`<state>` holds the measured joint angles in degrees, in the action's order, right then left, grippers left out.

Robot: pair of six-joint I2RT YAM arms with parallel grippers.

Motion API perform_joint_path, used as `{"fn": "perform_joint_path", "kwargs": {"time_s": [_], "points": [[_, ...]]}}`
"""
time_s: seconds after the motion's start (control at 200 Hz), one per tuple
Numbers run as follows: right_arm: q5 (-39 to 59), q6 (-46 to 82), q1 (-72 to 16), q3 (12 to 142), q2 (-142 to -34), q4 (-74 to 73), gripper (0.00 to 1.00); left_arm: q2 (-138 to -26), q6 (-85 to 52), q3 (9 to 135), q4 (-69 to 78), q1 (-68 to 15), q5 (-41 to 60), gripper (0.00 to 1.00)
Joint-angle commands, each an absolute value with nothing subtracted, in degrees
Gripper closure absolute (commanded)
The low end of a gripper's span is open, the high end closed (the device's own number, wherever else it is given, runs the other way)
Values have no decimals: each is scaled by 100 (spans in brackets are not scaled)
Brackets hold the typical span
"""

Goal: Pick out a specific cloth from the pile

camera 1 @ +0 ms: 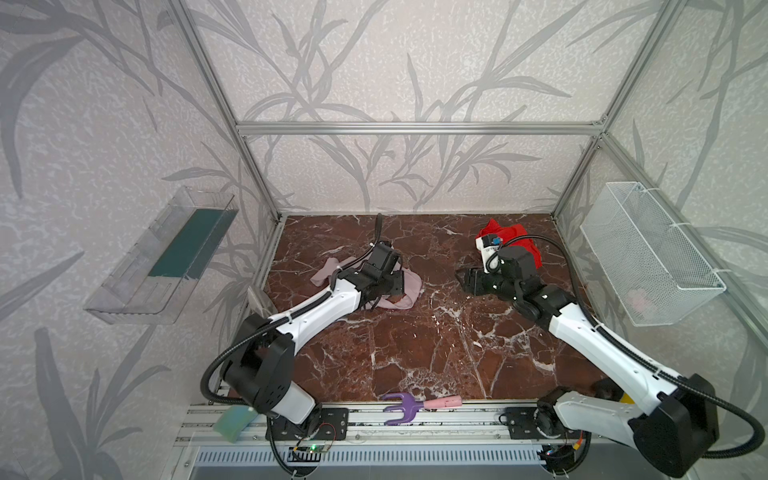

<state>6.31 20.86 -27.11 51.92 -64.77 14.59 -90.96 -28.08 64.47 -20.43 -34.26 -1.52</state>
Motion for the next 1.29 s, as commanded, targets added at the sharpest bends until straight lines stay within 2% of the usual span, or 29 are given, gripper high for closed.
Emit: {"fn": "perform_joint_path", "kwargs": {"time_s": [0.0, 0.305, 1.15, 1.235, 1.29], "points": [[512, 1945, -2561, 5003, -6123, 1827, 33, -9436, -2829, 6835, -2002, -3590, -298, 42], [683, 1881, -2286, 4782, -5895, 1976, 33, -10318, -2836, 7350, -2287, -3856, -364, 44], [809, 1919, -2246, 4702, -5897, 1951, 33, -11494, -2833, 7604, -2158, -4008, -687, 46], [809, 1925, -2246, 4735, -5889, 1981, 32, -11584, -2823, 7637, -2158, -4008, -717, 47], [826, 1934, -2244, 4771, -5867, 2019, 33, -11630, -2815, 7636, -2139, -4008, -710, 51]]}}
